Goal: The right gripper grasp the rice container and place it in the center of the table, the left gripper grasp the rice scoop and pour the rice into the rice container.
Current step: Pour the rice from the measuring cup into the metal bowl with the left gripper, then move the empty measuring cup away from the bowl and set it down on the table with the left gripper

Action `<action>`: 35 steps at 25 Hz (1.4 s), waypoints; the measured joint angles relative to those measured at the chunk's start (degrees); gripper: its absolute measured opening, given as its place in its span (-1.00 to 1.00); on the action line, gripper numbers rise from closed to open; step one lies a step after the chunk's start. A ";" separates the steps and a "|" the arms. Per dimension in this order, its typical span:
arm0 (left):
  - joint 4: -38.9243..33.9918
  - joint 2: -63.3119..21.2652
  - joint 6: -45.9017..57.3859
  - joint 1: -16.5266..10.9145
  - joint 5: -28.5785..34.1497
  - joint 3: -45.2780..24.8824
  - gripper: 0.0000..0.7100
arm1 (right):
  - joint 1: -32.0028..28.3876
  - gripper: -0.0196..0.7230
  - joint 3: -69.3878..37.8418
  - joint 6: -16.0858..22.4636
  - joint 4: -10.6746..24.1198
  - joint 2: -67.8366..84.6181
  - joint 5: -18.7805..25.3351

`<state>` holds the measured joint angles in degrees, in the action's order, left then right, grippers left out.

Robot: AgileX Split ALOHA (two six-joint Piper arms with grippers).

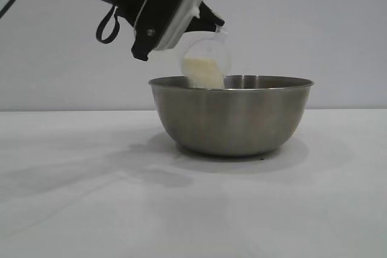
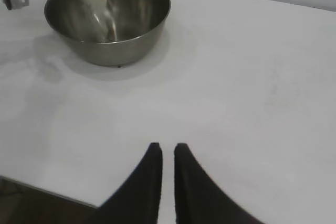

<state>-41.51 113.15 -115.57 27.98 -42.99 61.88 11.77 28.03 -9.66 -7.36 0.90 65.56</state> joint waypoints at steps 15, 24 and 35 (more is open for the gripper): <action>27.10 -1.84 45.10 1.31 -3.41 0.03 -1.00 | 0.00 -0.80 0.00 0.00 0.00 0.00 0.00; 74.87 -6.24 66.33 1.30 -3.68 -1.64 -1.00 | 0.00 -0.80 0.00 0.00 0.00 0.00 0.00; 58.27 -6.28 106.54 -11.04 -5.60 -21.27 -1.00 | 0.00 -0.80 0.00 0.00 -0.13 0.00 0.00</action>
<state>16.76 106.87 -9.03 16.94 -48.59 40.62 11.77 28.03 -9.66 -7.48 0.90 65.56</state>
